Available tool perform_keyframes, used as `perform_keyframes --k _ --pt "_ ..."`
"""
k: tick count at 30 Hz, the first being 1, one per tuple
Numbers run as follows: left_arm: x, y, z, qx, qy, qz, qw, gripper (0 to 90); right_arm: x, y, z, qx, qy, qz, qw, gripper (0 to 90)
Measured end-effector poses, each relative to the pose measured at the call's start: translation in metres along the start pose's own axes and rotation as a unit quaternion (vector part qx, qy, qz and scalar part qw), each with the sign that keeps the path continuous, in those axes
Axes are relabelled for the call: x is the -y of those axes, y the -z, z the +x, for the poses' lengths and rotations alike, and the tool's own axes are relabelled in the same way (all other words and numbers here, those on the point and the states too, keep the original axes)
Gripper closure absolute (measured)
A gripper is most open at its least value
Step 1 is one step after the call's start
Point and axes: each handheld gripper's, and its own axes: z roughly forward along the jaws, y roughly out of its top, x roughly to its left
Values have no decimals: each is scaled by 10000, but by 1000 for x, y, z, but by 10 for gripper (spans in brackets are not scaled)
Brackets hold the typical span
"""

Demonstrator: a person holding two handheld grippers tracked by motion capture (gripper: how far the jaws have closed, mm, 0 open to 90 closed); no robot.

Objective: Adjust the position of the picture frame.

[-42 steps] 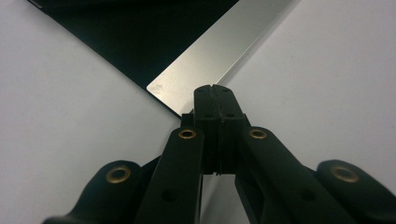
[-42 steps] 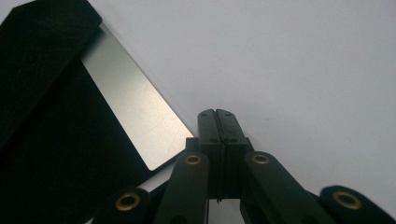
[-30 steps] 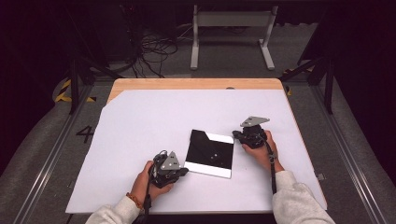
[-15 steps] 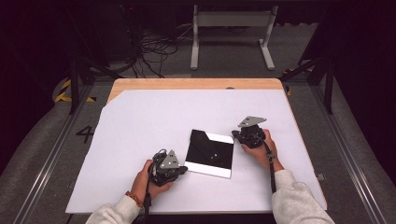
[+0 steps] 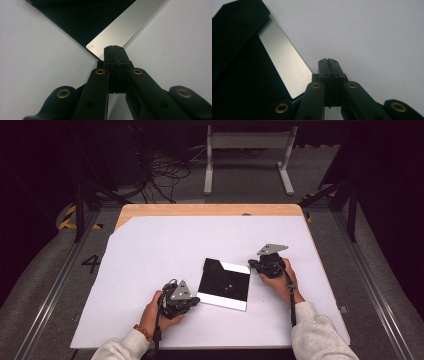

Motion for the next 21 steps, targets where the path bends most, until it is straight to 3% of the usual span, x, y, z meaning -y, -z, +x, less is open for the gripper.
perform_keyframes --k 7,10,13,21 --pt "0 1 2 39 26 25 10000 900 -2 -5 1 -101 -25 -40 9999 900" --pt "0 1 2 32 3 37 10000 900 -4 -6 3 -44 136 29 9999 900" --pt "0 1 3 27 7 35 10000 900 -5 -7 2 35 158 120 9998 900" --pt "1 2 6 1 58 26 10000 900 -4 -7 1 -51 141 116 9998 900"
